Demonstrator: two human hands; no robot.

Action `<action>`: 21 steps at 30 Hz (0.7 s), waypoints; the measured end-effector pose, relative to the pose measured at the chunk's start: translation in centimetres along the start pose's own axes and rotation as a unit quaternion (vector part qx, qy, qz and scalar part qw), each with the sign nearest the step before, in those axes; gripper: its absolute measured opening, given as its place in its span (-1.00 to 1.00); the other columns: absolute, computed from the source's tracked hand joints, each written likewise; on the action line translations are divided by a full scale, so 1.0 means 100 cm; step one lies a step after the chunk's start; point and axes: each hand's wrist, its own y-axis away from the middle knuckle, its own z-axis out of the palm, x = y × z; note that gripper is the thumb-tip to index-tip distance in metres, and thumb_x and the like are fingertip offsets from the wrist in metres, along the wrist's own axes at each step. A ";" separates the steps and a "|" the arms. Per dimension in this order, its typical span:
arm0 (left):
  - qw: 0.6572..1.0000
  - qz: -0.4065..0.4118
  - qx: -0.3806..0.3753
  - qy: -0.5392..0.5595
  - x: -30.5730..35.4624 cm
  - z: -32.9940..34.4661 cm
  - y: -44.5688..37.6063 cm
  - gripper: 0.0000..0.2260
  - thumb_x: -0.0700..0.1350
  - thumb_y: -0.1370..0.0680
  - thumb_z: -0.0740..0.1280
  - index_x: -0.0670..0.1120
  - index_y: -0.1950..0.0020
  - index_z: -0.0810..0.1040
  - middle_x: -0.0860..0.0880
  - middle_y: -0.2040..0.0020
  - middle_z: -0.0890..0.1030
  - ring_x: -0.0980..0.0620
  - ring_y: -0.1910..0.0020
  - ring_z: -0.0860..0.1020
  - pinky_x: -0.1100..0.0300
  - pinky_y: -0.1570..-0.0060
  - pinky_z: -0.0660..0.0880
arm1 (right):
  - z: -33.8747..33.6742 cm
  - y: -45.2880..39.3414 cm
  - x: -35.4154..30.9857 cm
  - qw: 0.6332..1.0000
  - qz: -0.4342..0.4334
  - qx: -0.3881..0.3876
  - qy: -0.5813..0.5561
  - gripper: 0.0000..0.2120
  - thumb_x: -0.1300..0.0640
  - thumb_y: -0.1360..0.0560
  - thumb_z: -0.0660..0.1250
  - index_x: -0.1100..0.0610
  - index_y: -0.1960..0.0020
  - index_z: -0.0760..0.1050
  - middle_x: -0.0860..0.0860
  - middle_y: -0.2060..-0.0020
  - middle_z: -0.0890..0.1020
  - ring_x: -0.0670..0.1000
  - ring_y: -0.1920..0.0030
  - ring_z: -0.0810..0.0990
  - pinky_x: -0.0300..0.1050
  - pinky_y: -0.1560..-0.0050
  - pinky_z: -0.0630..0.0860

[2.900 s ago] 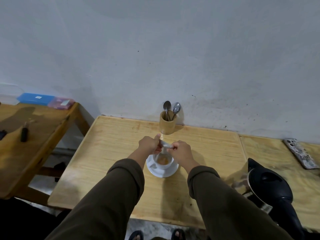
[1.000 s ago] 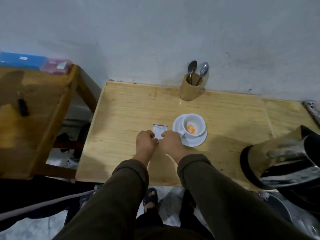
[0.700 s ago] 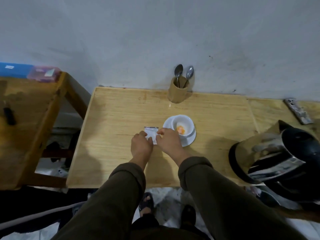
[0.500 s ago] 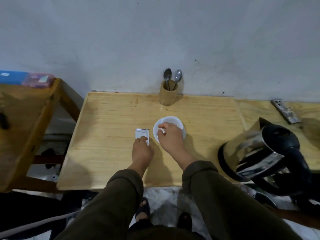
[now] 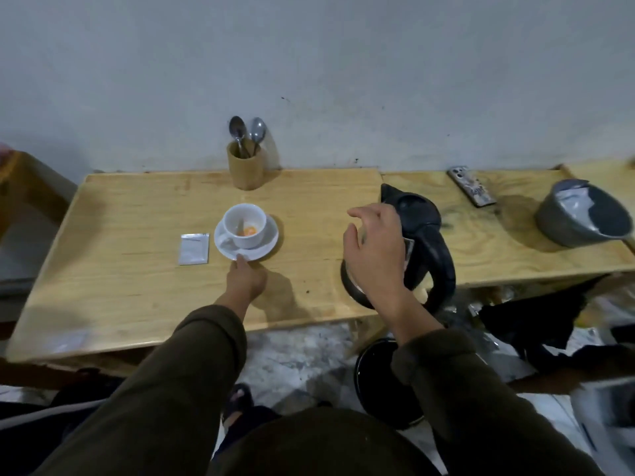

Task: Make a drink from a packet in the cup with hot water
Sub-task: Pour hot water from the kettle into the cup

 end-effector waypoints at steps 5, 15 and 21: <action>0.999 -0.014 0.030 0.007 0.007 0.015 0.000 -0.30 -0.07 -0.58 0.23 -0.17 -0.59 -0.09 -0.26 -0.53 0.22 -0.27 -0.47 0.28 -0.02 -0.41 0.26 | -0.028 0.019 0.040 0.997 -0.004 0.059 0.045 -0.83 0.18 -0.47 0.29 0.16 -0.01 0.59 0.15 -0.13 0.51 0.15 -0.22 0.43 0.08 -0.19 0.41; 0.998 -0.046 0.023 0.022 0.005 0.019 -0.004 -0.29 -0.04 -0.58 0.20 -0.10 -0.59 -0.15 -0.28 -0.51 0.28 -0.31 -0.44 0.32 -0.10 -0.41 0.31 | -0.045 0.043 0.077 0.992 0.103 0.050 -0.047 -0.45 0.21 -0.45 0.32 0.09 -0.40 0.23 0.06 -0.28 0.32 -0.01 -0.22 0.37 -0.13 -0.21 0.41; 0.996 -0.047 0.033 0.066 0.005 0.012 -0.001 -0.36 -0.04 -0.57 0.21 -0.05 -0.59 0.01 -0.24 -0.49 0.34 -0.28 -0.43 0.35 -0.09 -0.45 0.29 | -0.056 0.030 0.087 0.942 0.311 0.009 -0.128 -0.69 -0.01 -0.40 0.42 0.16 0.01 0.46 0.01 0.25 0.56 0.10 0.14 0.60 -0.15 0.22 0.42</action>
